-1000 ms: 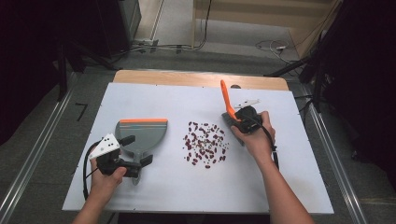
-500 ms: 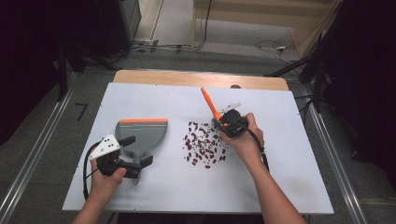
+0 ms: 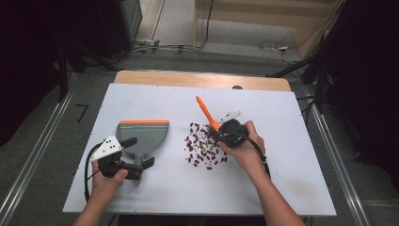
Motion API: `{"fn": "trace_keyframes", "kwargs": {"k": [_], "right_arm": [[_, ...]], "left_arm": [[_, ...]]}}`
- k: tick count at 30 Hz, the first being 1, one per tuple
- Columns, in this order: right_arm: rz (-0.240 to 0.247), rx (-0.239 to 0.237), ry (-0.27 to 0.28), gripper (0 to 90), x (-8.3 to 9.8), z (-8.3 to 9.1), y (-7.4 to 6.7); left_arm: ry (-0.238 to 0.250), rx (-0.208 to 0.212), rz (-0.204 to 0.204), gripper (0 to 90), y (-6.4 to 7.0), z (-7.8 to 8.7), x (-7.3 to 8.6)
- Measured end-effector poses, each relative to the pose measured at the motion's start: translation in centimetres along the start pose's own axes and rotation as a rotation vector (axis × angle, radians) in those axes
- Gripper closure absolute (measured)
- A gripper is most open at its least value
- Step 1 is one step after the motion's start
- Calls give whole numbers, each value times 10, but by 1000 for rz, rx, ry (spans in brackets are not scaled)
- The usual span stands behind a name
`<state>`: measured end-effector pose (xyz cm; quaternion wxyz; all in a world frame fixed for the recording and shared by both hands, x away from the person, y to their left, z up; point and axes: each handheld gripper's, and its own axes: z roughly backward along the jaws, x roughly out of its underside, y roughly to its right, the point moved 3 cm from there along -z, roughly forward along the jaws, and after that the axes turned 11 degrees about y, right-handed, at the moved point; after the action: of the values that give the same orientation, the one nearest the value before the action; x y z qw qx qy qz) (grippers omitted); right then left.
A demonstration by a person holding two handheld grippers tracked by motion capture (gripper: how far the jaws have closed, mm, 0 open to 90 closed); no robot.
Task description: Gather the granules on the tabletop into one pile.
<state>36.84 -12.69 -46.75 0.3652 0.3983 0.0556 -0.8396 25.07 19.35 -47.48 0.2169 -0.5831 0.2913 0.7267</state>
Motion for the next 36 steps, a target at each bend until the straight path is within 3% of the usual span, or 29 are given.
{"fn": "trace_keyframes", "kwargs": {"k": [5, 9, 11, 13, 18, 20, 26, 30, 36], "right_arm": [[18, -9, 5, 692, -3, 4, -1], [-25, -13, 46, 692, -16, 9, 15], [-20, -2, 49, 691, -19, 9, 19], [-28, 10, 41, 691, -25, 4, 25], [3, 65, -25, 691, -29, -24, 34], [25, 69, -40, 691, -29, -34, 31], [81, 41, -69, 692, -32, -36, 9], [64, -15, -67, 692, -31, -30, 4], [77, -34, -51, 692, -30, -24, -3]], "left_arm": [[0, -1, 1, 0, 0, 0, 0], [-1, -2, 1, 0, -1, 0, 0], [1, -2, 2, 0, -1, 0, 0], [-1, -3, 0, 0, -1, 1, 0], [2, -2, 2, 0, -1, 1, 0], [-1, -1, 0, 0, -2, 1, 1], [-4, -1, -2, 0, -2, 1, 2], [-4, 3, -6, 0, -1, 1, 1], [-6, 4, -9, 0, 1, -1, 1]]}}
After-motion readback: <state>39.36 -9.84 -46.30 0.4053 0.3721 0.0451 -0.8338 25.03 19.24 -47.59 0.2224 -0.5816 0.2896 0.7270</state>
